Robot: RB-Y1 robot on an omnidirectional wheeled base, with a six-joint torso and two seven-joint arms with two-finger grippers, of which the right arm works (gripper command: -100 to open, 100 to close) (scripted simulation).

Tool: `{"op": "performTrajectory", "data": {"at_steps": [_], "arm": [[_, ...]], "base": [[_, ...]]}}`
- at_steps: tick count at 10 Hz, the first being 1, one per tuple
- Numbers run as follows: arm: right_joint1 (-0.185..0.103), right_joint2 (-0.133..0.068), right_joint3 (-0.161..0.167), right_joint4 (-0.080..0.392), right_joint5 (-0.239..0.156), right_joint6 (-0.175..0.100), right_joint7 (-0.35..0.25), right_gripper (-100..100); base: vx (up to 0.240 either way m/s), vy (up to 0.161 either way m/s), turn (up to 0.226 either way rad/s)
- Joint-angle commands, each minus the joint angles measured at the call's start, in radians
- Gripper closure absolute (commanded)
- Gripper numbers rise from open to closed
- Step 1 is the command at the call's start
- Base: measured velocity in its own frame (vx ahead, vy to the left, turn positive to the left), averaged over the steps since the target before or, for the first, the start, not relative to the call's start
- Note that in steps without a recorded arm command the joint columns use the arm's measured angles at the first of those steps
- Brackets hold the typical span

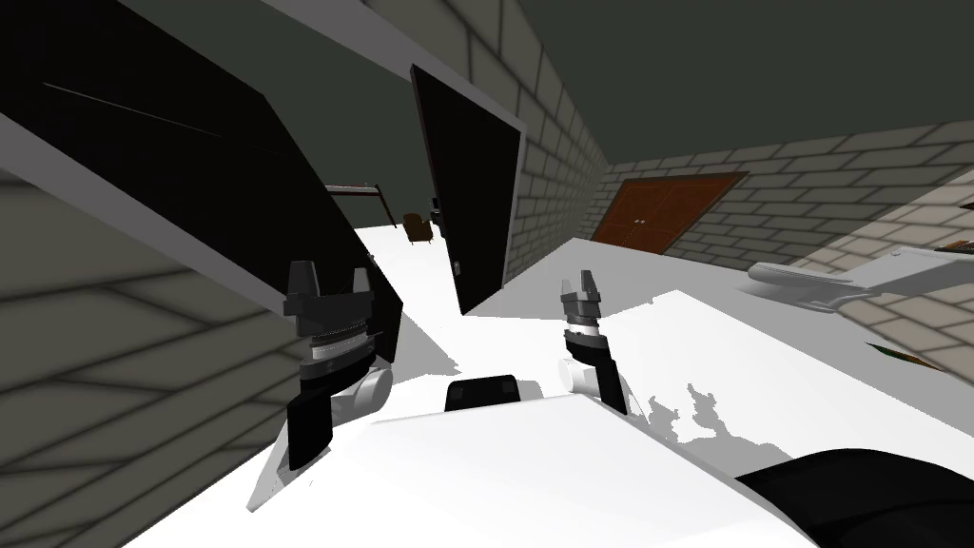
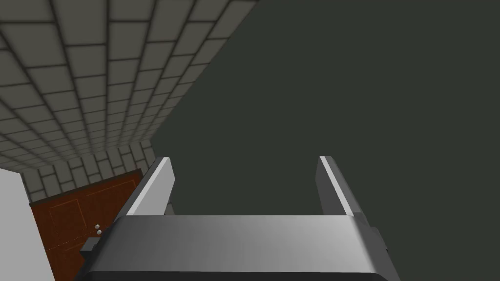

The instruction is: Push the door open

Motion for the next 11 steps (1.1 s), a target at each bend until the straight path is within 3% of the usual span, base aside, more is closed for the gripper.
{"op": "performTrajectory", "data": {"at_steps": [1,11], "arm": [[-0.014,-0.01,0.019,0.033,-0.001,-0.007,-0.003,-100],[-0.097,-0.051,0.132,0.23,-0.007,-0.047,-0.021,-100]], "base": [[0.052,0.008,-0.013],[0.105,0.019,-0.011]]}}
